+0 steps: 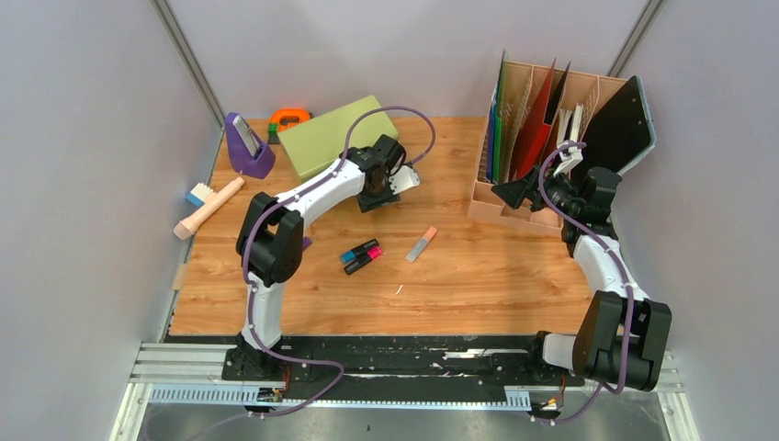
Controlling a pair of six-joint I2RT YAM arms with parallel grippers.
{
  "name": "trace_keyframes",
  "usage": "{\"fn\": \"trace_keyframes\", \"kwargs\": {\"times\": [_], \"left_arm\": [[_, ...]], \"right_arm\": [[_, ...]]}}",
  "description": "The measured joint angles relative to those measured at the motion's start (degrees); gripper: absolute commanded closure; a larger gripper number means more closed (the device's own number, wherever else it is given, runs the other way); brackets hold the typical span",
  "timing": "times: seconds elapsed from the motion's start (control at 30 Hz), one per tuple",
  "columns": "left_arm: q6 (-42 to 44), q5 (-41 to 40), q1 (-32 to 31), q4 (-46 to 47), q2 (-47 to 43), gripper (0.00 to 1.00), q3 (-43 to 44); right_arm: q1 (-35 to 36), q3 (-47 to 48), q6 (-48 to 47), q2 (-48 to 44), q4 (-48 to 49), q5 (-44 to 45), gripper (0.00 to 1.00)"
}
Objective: Organize the desk
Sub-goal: Close the drawer in the storage box.
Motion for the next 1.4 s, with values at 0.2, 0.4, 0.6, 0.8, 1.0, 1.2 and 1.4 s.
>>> {"fn": "trace_keyframes", "kwargs": {"times": [0.2,0.4,0.6,0.8,1.0,1.2,1.4], "left_arm": [[0.3,-1.6,1.1,0.5,0.0,0.4,0.1],[0.7,-3.2,1.8,2.0,0.0,0.37,0.5],[0.9,-5.9,2.7,5.0,0.0,0.33,0.5],[0.8,-6.8,3.2,6.8,0.0,0.27,0.5],[0.2,-5.5,3.3,7.3,-0.1,0.18,0.3],[-1.6,0.3,3.3,4.3,-3.5,0.15,0.0],[-3.8,7.1,3.8,0.5,-11.6,0.11,-0.5]], "right_arm": [[0.0,0.0,0.0,0.0,0.0,0.0,0.01],[0.0,0.0,0.0,0.0,0.0,0.0,0.0],[0.0,0.0,-0.5,0.0,-0.1,-0.1,0.0],[0.1,0.5,-1.3,-0.1,-2.3,-1.2,0.0],[2.0,2.1,-2.7,-0.2,-3.8,-3.4,0.0],[8.1,3.5,-5.4,0.1,-5.9,-6.7,0.0],[17.6,5.5,-7.9,4.9,-6.9,-6.7,0.02]]}}
